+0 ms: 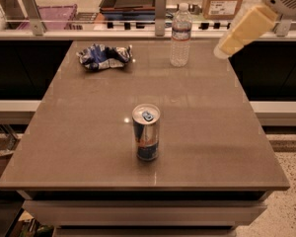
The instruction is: Pick blue chip bag
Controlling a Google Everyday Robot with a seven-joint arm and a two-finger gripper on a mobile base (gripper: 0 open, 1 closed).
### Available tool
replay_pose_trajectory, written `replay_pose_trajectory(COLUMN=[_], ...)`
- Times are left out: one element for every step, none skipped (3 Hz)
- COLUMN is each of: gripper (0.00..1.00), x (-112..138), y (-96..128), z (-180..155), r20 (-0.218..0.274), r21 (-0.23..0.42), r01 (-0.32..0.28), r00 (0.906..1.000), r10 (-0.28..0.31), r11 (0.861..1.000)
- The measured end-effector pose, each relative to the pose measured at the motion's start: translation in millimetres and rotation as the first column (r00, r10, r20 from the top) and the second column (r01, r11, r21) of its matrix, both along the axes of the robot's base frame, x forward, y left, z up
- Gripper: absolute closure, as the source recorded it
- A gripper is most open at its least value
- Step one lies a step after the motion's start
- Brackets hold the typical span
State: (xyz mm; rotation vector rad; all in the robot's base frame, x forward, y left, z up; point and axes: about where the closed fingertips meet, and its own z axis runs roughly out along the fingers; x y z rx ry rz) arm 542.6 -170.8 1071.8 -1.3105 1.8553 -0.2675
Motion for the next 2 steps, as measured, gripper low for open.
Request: replay_pose_trajectory(gripper=[0.0,0.0], x=[32,53], y=[21,42], z=[11,12], r20=[0.115,0.187], r21=[-0.026,-0.083], r01=[-0.098,-0.212], r00=[0.9883,0.9563], r10=[0.1,0.224], r11=[0.995,0.974])
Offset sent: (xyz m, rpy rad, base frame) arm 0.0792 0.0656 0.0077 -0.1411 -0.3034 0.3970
